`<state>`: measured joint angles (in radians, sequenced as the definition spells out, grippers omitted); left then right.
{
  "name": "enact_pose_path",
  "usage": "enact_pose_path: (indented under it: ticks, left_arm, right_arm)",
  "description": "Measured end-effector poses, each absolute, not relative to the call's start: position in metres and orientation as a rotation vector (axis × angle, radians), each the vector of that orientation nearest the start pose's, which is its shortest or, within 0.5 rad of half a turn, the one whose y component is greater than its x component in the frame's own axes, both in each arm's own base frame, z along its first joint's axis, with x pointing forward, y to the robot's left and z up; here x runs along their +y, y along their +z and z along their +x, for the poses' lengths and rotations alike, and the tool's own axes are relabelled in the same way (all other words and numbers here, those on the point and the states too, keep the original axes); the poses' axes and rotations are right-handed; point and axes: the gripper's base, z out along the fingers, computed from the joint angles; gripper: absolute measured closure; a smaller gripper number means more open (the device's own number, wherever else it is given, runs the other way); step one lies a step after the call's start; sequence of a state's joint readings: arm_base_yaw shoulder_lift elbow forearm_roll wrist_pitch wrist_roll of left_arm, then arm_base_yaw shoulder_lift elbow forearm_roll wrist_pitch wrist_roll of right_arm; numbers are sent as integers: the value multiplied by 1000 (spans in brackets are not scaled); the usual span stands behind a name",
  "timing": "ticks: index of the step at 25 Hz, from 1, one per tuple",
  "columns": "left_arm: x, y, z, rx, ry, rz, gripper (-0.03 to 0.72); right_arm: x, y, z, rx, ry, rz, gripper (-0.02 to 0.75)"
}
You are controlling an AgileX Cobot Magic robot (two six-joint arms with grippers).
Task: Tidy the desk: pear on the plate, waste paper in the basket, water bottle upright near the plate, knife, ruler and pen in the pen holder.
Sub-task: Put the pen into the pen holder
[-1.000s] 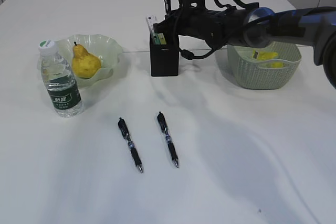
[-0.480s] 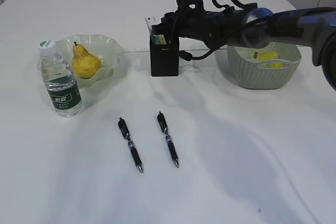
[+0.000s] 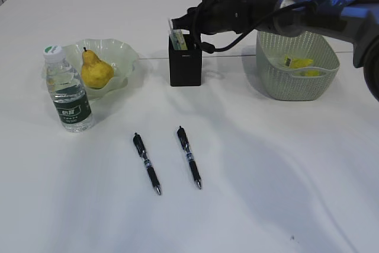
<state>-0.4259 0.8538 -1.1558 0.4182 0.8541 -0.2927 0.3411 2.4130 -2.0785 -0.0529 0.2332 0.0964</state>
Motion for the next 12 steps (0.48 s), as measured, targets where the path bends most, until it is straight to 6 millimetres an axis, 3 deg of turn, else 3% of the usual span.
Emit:
enact_pose_path:
  ticks: [7, 12]
  left_arm:
    - [-35, 441, 145, 1958, 28, 211, 414]
    - [-35, 441, 145, 1958, 28, 211, 414]
  right_arm:
    - [193, 240, 531, 2106, 237, -289, 444]
    - [194, 265, 518, 2214, 222, -308, 444]
